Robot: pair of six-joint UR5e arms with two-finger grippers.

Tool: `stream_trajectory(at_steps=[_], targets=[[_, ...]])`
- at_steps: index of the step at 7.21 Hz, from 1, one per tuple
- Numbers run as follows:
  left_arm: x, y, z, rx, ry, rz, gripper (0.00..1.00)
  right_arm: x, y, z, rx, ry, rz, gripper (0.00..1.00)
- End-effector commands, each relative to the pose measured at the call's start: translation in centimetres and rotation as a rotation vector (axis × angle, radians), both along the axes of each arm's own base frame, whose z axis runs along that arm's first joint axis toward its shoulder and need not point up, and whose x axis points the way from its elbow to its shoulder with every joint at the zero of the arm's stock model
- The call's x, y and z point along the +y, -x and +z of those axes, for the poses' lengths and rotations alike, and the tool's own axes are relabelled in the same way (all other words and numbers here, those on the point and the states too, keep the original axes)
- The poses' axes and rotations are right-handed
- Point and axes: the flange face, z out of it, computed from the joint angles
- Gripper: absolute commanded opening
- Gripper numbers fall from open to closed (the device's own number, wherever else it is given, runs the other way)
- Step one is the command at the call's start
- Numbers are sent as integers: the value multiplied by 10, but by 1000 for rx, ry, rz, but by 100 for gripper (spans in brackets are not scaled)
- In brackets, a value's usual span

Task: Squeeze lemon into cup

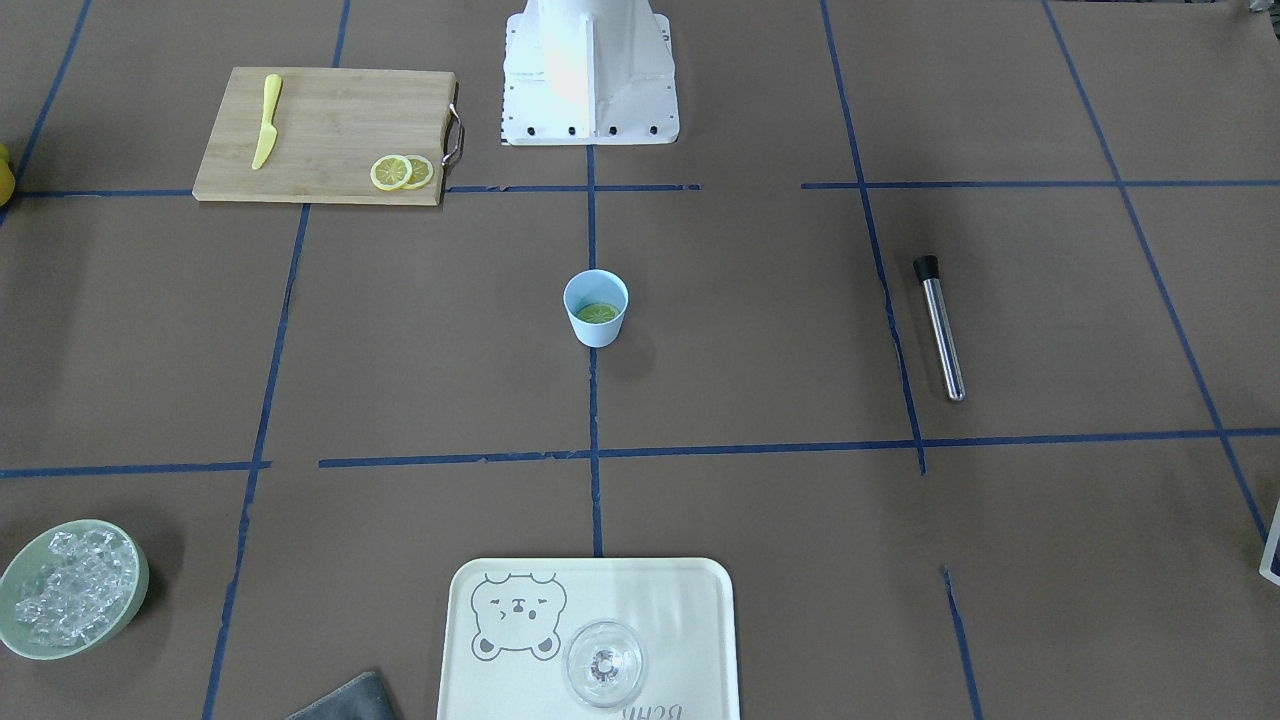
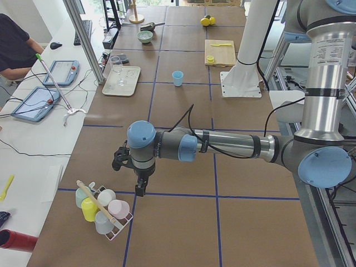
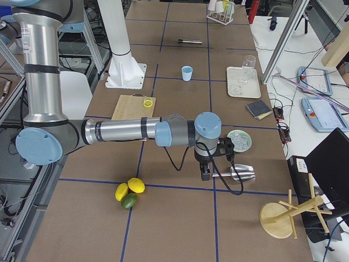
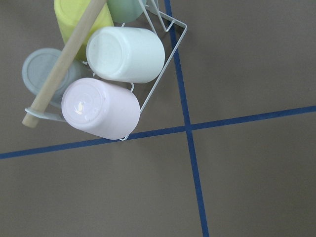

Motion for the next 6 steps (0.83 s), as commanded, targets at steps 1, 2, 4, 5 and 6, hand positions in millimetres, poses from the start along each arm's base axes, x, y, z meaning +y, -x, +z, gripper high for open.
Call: stream_trajectory(at_steps=[1,2,4,5,6], targets=[[14,-2,14,17,31,1,100,3,0,4,0,8,0,100],[15,-5,12,58,40,3,100,6,-1,8,0,14,2,100],[14,-6,12,59,41,4,100,11,1,16,-12,31,-1,100],[15,-6,14,59,43,5,100,13,1,17,-17,34,-1,100],[15,-6,17,60,44,7,100,15,1,21,-17,40,-2,100]])
